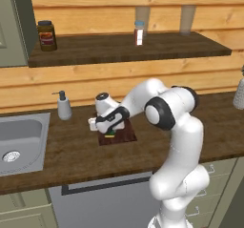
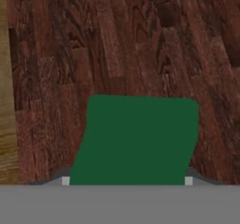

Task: Pick up the sponge from the counter and clean the cutting board by briefly scrubbing or pressing down on the cutting board. Once finished, release the sponge.

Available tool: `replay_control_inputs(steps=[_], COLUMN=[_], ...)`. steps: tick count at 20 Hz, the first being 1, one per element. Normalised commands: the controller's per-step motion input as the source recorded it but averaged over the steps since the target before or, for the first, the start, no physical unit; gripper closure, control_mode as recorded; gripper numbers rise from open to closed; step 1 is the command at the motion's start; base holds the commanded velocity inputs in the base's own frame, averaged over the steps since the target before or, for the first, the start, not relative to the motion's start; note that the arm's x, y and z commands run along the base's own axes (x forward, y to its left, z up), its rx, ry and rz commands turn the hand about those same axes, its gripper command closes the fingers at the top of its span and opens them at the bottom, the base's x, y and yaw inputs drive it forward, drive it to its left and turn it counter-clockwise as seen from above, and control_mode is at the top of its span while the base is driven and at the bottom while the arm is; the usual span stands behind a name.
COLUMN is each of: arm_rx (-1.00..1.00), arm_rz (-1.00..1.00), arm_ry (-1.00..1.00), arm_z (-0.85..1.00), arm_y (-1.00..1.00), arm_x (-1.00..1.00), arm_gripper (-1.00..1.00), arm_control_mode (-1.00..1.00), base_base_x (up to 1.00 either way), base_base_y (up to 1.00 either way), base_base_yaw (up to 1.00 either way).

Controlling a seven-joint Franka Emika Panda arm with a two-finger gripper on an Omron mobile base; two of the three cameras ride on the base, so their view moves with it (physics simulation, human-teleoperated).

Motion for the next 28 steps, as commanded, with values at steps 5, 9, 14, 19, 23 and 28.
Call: replay_control_inputs(steps=[5,9,14,19,23,28], arm_rx=[0.00,-0.01,-0.02,-0.03,-0.03,-0.02], arm_rz=[-0.01,0.00,0.00,0.00,0.00,0.00], arm_ry=[0.00,0.00,0.00,0.00,0.00,0.00], arm_z=[0.00,0.00,0.00,-0.03,-0.13,-0.38], arm_y=[-0.21,-0.16,-0.15,-0.12,-0.15,-0.17], arm_x=[0.65,0.64,0.57,0.42,-0.07,-0.73], arm_gripper=[1.00,1.00,1.00,1.00,1.00,1.00], arm_control_mode=[-1.00,-1.00,-1.00,-1.00,-1.00,-1.00], base_base_x=[0.00,0.00,0.00,0.00,0.00,0.00], base_base_y=[0.00,0.00,0.00,0.00,0.00,0.00], base_base_yaw=[0.00,0.00,0.00,0.00,0.00,0.00])
